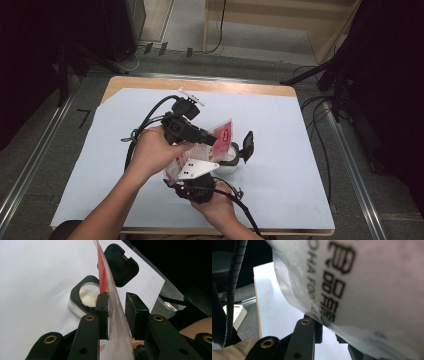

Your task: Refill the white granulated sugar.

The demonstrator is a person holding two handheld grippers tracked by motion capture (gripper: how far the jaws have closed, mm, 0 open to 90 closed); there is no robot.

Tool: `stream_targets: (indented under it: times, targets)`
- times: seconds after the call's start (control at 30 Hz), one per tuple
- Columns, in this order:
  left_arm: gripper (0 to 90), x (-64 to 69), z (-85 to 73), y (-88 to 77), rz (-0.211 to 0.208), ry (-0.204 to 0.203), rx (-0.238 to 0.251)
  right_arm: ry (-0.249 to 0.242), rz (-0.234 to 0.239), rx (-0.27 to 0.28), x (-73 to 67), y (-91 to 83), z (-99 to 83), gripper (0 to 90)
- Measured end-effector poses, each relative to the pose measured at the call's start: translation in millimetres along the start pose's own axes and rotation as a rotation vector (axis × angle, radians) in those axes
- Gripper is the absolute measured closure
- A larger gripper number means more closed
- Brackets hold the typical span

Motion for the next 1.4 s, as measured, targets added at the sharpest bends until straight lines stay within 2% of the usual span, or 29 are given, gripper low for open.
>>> stream_targets:
  times: [0.13,0.43,0.67,0.93,1.1,1.2,1.4]
  targets:
    - [73.4,-0.9,-0.5,1.2,-0.004,-0.006,-0.01,0.003,0.006,-0.003,-0.9,1.0,-1.4,79.9]
    - [72.6,-3.2,-1.8,5.4,-0.01,-0.015,-0.05,-0.031,0.004,-0.015,-2.7,4.3,-6.8,79.7]
    - [72.7,-10.0,-1.9,7.1,-0.027,-0.029,-0.066,-0.036,0.006,-0.032,-3.9,6.9,-9.8,79.5]
    - [74.3,-17.4,-1.2,12.1,-0.048,-0.018,-0.095,-0.04,0.004,-0.045,-3.8,9.6,-12.6,79.5]
    - [79.4,-18.4,-2.8,11.5,-0.037,-0.003,-0.105,-0.044,0.005,-0.058,-4.0,11.9,-13.3,79.5]
    - [82.9,-17.9,-3.8,10.9,-0.01,0.002,-0.111,-0.053,0.005,-0.062,-3.5,12.8,-14.0,79.4]
    - [85.3,-16.7,-5.6,9.7,0.011,0.004,-0.122,-0.056,0.012,-0.08,-3.2,14.5,-16.4,78.9]
Point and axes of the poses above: each handheld gripper's, and its own axes: y roughly forward along the jaws, z roughly out of its top, x roughly to its right, the point moved 2 cm from there along y, roughly forward along the jaws, and after that the axes turned 12 degrees about -z, right-handed, at the moved point
